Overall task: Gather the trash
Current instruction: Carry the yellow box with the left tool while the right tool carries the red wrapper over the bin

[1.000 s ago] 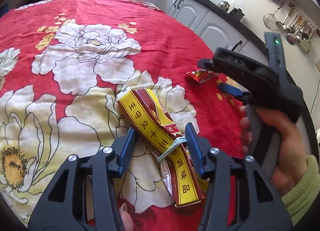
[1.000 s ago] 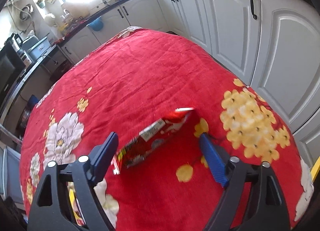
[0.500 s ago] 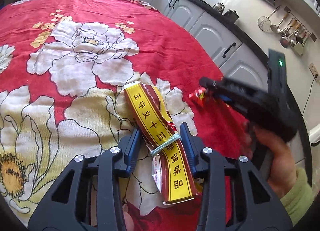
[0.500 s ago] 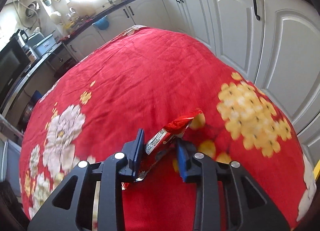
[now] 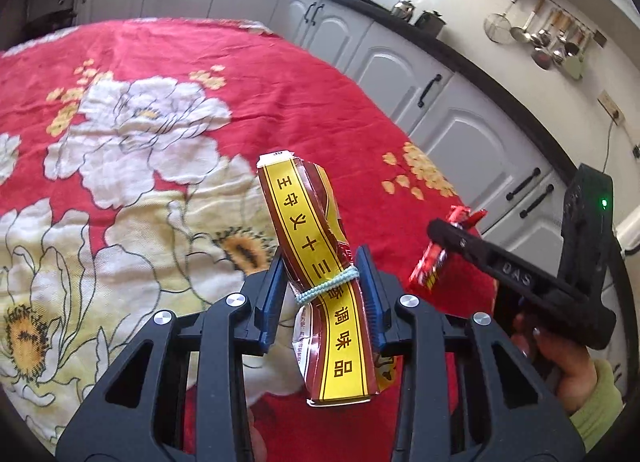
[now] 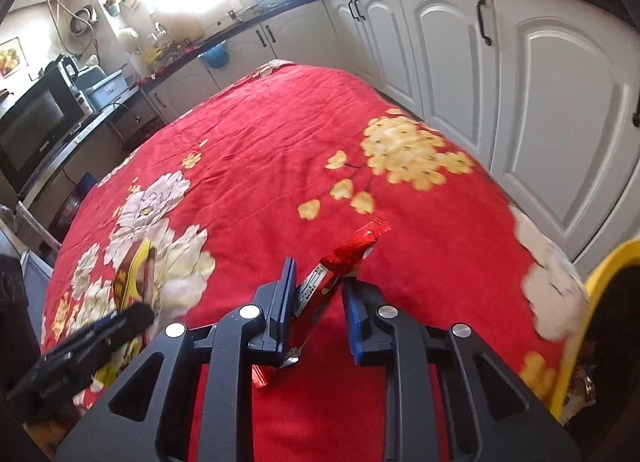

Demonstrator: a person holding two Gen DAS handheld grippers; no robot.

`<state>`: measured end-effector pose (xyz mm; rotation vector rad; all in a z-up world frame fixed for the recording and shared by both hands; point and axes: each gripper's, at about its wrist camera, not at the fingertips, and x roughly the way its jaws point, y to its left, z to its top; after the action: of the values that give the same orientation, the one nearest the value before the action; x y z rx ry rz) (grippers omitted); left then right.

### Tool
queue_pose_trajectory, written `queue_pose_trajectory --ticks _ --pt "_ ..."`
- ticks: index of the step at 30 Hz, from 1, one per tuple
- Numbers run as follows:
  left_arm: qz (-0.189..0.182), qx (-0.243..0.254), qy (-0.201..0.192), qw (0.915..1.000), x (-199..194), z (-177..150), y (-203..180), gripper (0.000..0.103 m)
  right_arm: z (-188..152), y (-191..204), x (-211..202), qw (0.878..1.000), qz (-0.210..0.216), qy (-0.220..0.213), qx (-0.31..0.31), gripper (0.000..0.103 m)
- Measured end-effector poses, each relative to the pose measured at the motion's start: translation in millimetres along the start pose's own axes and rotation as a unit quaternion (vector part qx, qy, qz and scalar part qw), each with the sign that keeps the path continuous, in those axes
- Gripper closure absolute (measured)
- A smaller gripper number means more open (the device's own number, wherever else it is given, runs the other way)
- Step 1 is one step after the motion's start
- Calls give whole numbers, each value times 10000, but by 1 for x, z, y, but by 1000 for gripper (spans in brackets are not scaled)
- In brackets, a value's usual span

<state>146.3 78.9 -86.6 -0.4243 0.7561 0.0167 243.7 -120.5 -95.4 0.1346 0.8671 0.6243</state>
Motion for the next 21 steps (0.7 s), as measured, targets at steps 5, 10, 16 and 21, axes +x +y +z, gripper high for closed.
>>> queue_pose_trajectory --ticks 5,10,16,21 --pt "-75 214 -82 9997 -4 1 -19 76 -8 -11 -28 9997 -82 -226 30 85" --pt "-167 453 -142 9987 -8 -1 -42 76 -11 -24 -58 9985 -102 -503 168 85" --pt "-308 702 -176 9969 -8 -1 -68 76 -13 -43 -90 9962 -220 -782 309 86" --pt "-430 871 -182 9951 -7 -3 -90 76 -17 -61 -113 9936 -364 -970 453 86"
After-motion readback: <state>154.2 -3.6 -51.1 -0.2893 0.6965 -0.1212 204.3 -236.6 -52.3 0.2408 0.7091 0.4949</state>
